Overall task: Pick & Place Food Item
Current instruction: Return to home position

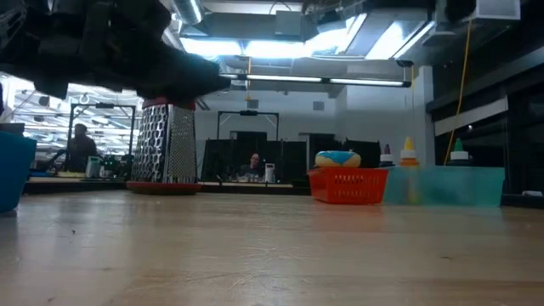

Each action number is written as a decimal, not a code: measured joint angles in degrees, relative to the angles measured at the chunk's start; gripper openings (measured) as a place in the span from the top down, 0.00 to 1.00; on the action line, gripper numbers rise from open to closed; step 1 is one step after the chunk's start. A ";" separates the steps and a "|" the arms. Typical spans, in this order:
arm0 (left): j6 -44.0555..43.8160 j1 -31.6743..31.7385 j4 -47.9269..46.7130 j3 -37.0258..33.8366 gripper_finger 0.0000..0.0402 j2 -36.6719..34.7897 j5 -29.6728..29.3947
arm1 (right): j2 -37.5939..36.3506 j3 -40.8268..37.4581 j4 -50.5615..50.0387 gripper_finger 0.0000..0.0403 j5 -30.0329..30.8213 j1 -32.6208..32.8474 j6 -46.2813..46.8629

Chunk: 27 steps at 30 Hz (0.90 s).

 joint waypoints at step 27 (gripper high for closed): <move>3.50 -9.64 -42.45 18.04 0.44 -46.04 1.60 | -0.16 11.59 31.17 0.44 -21.21 14.52 -48.13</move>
